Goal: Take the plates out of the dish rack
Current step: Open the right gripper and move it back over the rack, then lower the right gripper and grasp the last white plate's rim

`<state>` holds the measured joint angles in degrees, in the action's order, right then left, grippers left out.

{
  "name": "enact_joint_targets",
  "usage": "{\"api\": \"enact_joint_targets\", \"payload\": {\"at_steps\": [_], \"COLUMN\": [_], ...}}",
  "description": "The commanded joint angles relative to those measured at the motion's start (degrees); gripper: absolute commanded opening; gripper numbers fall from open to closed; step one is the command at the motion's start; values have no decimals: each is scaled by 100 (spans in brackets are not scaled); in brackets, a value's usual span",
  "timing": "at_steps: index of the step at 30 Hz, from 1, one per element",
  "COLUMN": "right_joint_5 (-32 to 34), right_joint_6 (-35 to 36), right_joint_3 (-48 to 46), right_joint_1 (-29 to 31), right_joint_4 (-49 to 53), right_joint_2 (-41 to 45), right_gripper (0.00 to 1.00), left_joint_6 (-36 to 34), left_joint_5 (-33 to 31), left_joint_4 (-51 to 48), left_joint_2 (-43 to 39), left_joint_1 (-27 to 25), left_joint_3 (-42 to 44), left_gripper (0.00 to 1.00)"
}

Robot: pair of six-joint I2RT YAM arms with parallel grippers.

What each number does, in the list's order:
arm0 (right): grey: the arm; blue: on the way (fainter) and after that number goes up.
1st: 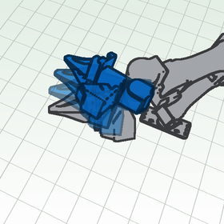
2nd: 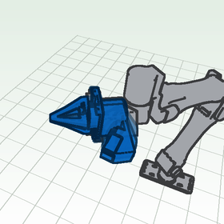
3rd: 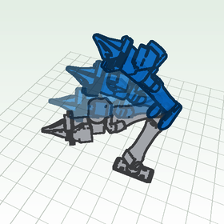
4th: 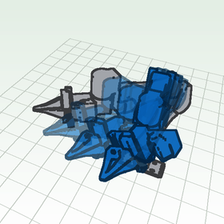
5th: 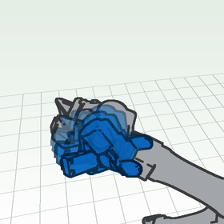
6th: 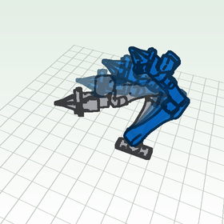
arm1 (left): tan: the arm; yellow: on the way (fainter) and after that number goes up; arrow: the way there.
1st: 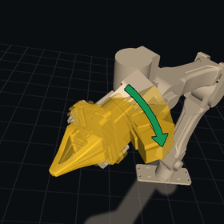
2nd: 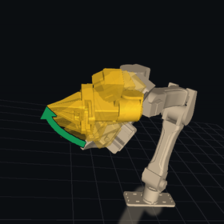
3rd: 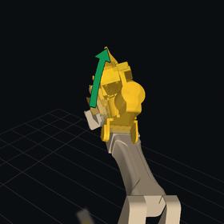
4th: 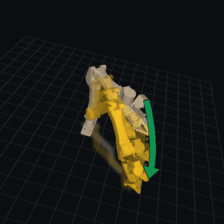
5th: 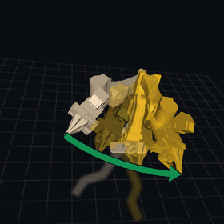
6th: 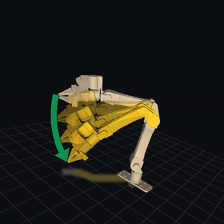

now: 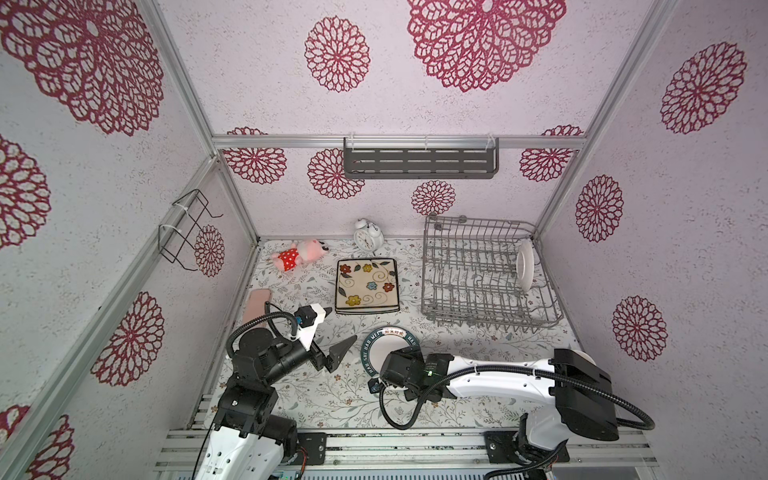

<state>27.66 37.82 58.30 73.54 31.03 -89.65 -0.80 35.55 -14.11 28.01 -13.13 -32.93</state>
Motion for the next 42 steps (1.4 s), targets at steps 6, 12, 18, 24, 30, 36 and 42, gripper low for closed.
{"api": "enact_joint_targets", "payload": {"at_steps": [6, 12, 18, 24, 30, 36, 42], "right_joint_5": [-233, -621, -1605, -2369, -2566, -2712, -2995], "right_joint_6": [-1169, -2070, -2877, -3743, -3914, -3877, -3879], "right_joint_3": [392, 546, 1338, 1798, 1437, 1577, 1476], "right_joint_1": [-1327, -3434, -5419, -6957, -7582, -8019, -8464], "right_joint_4": [-38, -623, -325, -524, -1497, -1644, -1981], "right_joint_2": [1510, 2318, 1930, 1173, 928, 439, -25], "right_gripper": [99, 99, 94, 85, 79, 79, 79], "left_joint_6": [-52, -66, -73, -87, -95, -101, -138], "left_joint_5": [62, 75, 93, 110, 110, 119, 163], "left_joint_4": [66, 110, 122, 116, 129, 154, 163], "left_joint_2": [-43, 4, 68, 108, 158, 272, 481], "left_joint_1": [3, 3, 8, 6, 3, 3, 4], "left_joint_3": [67, 75, 58, 58, 54, 58, 1], "left_gripper": [97, 97, 97, 98, 97, 97, 97]}}
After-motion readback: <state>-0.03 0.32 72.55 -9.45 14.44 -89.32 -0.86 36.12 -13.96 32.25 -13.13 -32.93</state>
